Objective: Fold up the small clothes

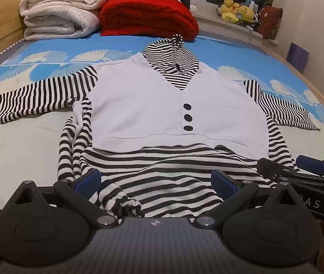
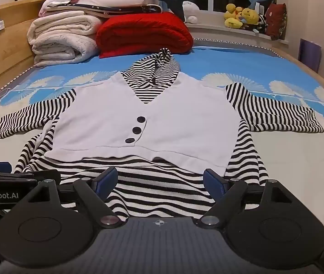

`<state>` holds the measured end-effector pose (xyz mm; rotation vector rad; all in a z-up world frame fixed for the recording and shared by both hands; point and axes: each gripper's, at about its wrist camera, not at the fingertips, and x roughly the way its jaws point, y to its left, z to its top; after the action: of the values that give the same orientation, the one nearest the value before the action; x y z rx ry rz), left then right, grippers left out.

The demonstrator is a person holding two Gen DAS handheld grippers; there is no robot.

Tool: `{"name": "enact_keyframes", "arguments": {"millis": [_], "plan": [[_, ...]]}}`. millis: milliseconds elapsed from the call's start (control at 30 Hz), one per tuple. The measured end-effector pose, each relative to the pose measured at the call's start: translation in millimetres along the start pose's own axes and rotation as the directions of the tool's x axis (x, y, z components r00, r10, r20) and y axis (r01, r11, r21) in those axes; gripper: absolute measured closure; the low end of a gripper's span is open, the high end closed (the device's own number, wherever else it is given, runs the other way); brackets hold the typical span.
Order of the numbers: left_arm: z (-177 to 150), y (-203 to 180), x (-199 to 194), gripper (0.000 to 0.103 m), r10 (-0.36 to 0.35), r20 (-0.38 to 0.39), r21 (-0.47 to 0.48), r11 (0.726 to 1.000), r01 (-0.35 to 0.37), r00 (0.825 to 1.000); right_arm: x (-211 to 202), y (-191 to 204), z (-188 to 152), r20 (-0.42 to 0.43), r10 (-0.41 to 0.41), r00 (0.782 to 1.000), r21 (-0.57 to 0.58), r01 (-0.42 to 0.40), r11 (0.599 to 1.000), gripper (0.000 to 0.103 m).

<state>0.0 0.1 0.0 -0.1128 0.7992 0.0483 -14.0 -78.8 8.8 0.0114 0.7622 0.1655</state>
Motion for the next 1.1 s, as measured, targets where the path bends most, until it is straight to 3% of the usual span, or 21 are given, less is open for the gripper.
{"name": "enact_keyframes", "arguments": {"millis": [1100], "plan": [[0.2,0.2,-0.6,0.001,0.001,0.0,-0.002,1.0,-0.001,1.0,-2.1,3.7,0.4,0.01,-0.003,1.0,-0.013,0.003,1.0,0.019]]}}
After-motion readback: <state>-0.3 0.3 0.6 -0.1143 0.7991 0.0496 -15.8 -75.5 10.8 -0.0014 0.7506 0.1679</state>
